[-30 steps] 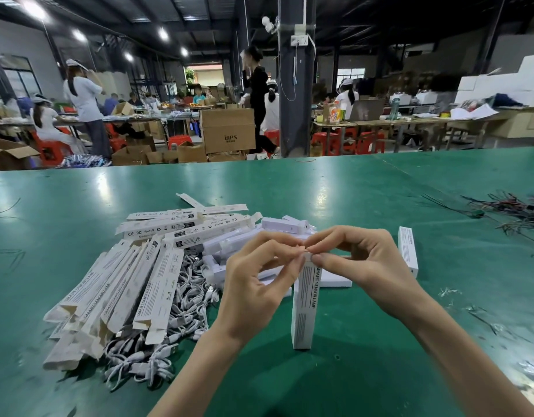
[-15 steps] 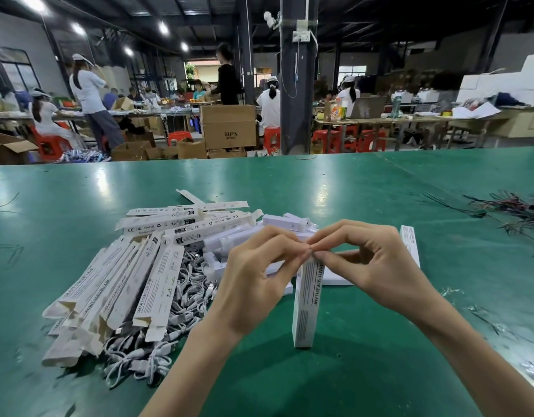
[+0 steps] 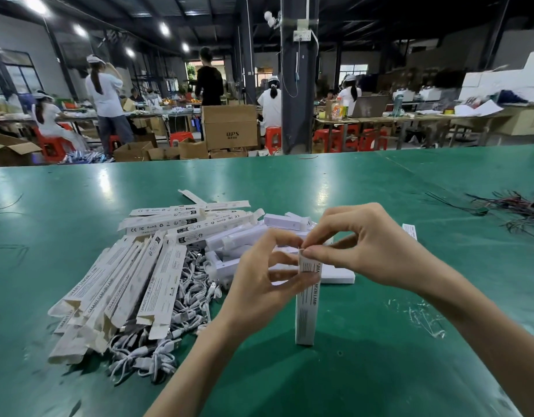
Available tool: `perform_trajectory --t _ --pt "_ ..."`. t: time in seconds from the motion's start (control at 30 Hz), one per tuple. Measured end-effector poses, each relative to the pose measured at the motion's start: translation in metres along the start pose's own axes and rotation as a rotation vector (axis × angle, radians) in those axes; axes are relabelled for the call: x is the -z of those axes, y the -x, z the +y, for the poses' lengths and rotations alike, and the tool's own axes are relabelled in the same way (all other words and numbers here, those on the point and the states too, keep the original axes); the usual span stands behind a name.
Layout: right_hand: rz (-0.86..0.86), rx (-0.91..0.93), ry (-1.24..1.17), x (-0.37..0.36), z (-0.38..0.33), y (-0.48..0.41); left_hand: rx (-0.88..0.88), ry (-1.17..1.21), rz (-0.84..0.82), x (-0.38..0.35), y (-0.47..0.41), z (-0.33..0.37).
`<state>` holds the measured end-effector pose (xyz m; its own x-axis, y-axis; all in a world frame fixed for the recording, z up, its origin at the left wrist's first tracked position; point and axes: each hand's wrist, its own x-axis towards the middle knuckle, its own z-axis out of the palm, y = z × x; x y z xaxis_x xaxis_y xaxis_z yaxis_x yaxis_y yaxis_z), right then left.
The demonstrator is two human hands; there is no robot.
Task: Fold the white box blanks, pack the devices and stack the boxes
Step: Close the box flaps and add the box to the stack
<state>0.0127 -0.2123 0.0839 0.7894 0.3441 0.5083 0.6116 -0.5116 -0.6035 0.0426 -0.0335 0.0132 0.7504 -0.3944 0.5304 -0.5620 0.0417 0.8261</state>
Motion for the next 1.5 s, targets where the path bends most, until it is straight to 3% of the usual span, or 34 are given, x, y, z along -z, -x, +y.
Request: perform_trajectory --t 0.43,0.93,1.2,1.33,1.5 --pt "-0.219 0.011 0.129 0.020 -0.009 -0.013 -0.020 0.011 0.011 -0.006 0.002 -0.003" --pt "-0.056 0.100 0.014 0.008 0.011 0.007 -0.195 -0.123 0.146 -0.016 0.006 -0.014" --pt "-0.116 0.091 0.032 0.011 0.008 0.003 -0.304 -0.174 0.158 -0.018 0.005 -0.020" --pt "-0.154 0.095 0.087 0.010 0.008 0.000 -0.305 -0.184 0.158 -0.019 0.005 -0.023" --pt "-0.130 0.031 -0.073 -0.003 0.020 0.007 -0.233 -0.153 0.110 -0.021 0.012 -0.028"
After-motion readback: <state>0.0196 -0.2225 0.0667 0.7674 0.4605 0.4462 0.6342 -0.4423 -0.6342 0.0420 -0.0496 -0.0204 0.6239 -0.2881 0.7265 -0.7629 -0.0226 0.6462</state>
